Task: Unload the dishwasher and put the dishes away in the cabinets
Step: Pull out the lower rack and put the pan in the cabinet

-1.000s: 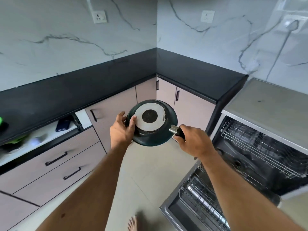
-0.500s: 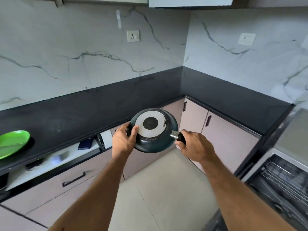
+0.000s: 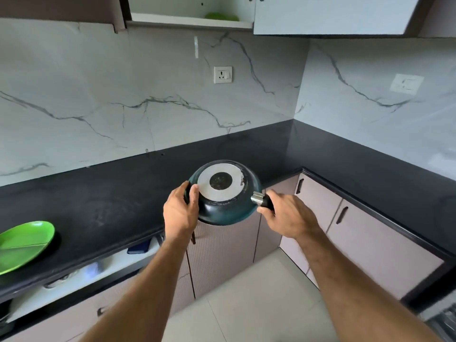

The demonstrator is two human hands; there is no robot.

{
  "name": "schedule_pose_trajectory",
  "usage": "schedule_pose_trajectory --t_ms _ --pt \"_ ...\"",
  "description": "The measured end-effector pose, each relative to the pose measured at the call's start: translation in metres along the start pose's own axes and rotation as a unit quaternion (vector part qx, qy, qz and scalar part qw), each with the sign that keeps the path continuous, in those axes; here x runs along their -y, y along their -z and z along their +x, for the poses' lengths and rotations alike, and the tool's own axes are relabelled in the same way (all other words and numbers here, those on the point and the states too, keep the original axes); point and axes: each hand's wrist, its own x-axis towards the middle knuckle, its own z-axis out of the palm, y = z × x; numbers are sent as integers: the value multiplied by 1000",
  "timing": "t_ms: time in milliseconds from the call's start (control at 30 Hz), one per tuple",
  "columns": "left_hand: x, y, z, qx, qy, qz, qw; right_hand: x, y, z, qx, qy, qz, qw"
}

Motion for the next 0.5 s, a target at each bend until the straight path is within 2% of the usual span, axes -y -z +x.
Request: schedule_pose_trajectory --t_ms 500 --pt "-20 -56 132 -76 -43 44 995 -53 -33 186 -35 85 1 996"
